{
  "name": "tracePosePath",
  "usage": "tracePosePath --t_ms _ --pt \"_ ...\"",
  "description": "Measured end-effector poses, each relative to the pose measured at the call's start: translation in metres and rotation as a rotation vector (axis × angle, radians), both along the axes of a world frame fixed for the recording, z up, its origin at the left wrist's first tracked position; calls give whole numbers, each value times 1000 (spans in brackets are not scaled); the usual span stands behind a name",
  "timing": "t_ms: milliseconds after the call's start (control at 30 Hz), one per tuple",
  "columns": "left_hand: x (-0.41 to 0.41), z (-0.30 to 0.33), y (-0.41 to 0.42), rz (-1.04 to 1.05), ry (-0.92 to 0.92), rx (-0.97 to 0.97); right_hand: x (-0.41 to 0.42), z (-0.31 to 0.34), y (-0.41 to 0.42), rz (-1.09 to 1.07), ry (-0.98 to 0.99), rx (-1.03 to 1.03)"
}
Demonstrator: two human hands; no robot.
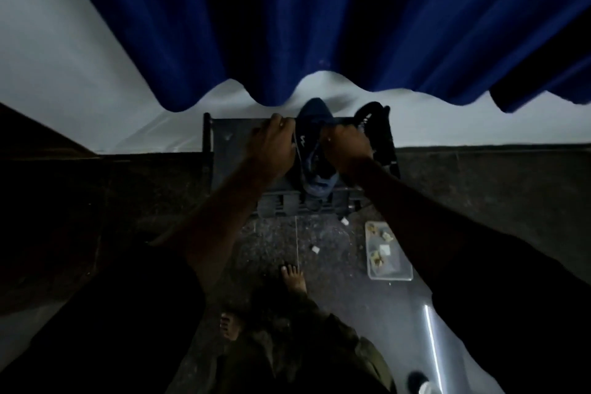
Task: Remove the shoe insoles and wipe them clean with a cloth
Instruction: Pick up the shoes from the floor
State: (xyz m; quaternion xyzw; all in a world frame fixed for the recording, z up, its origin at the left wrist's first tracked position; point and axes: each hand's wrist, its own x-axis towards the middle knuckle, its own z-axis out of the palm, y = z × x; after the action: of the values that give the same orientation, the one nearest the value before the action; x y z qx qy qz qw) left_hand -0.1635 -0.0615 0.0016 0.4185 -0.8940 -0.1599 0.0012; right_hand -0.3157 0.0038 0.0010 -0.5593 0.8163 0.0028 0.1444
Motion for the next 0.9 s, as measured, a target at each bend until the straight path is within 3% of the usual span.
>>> tracePosePath --t_ms 133,367,600,900 --pt "-43 -7 18 -72 -21 -12 -48 3 23 -165 -59 -19" --pt "-78 -55 50 -168 -93 167 -94 -29 62 -261 -135 45" --pt "-73 -97 68 -158 -285 284 -111 -72 81 -277 -213 150" --pt "-81 -114 68 -162 -364 298 -108 -103 77 -182 -252 227"
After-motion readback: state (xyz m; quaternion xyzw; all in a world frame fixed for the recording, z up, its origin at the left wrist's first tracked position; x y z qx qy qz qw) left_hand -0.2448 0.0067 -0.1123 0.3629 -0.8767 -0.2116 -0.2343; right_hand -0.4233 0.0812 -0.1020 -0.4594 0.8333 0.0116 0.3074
